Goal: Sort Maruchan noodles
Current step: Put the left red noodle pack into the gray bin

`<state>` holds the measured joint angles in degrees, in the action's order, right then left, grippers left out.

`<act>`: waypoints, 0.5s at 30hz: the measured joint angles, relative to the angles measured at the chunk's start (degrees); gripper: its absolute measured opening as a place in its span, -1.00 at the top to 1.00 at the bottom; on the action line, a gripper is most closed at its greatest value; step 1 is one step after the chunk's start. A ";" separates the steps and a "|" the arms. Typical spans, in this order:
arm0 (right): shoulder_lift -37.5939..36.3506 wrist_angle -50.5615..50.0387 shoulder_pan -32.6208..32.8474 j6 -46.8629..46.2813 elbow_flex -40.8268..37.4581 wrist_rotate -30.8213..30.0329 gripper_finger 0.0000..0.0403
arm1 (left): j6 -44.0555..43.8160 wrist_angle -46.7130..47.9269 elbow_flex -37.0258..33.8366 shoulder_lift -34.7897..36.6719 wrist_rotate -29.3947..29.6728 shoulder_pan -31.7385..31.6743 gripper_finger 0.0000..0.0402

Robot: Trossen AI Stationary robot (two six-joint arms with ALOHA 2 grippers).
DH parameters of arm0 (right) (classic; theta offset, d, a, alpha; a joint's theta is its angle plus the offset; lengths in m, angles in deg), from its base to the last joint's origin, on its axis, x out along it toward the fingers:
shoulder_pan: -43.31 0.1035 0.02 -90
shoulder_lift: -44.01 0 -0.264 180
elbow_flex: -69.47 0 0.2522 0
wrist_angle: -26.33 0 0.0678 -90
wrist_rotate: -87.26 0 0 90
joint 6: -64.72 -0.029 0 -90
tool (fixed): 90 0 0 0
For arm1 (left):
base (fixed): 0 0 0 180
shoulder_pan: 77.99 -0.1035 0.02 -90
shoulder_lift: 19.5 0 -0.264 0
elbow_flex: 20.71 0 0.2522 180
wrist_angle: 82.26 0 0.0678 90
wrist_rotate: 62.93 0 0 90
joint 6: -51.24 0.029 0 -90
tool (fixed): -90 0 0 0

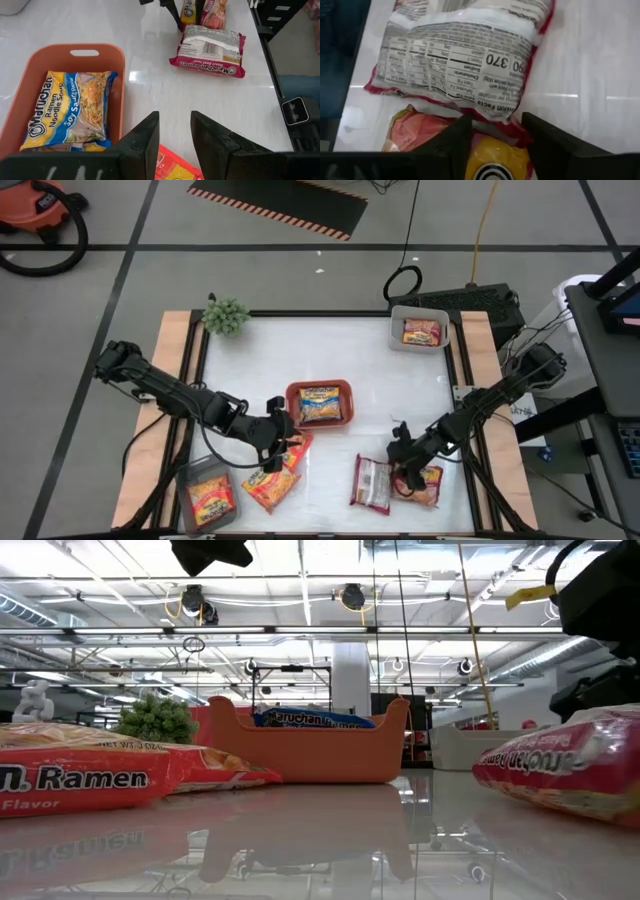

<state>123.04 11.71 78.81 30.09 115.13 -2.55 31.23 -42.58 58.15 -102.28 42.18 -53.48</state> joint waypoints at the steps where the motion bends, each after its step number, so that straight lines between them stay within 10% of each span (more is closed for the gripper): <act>1: 0.02 0.30 0.00 0.35 -0.02 -0.04 0.24 | 0.00 -0.01 0.00 0.00 0.02 0.00 0.43; 10: 0.09 2.77 0.02 4.35 -0.04 -0.46 0.94 | 0.00 -0.01 0.00 0.00 0.00 0.00 0.43; 15: -0.37 3.65 0.02 5.49 -0.04 -3.75 0.94 | 0.00 0.01 0.00 0.00 0.00 0.00 0.43</act>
<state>122.67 15.36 78.83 35.59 115.08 -6.31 31.23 -42.57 58.15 -102.28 42.18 -53.48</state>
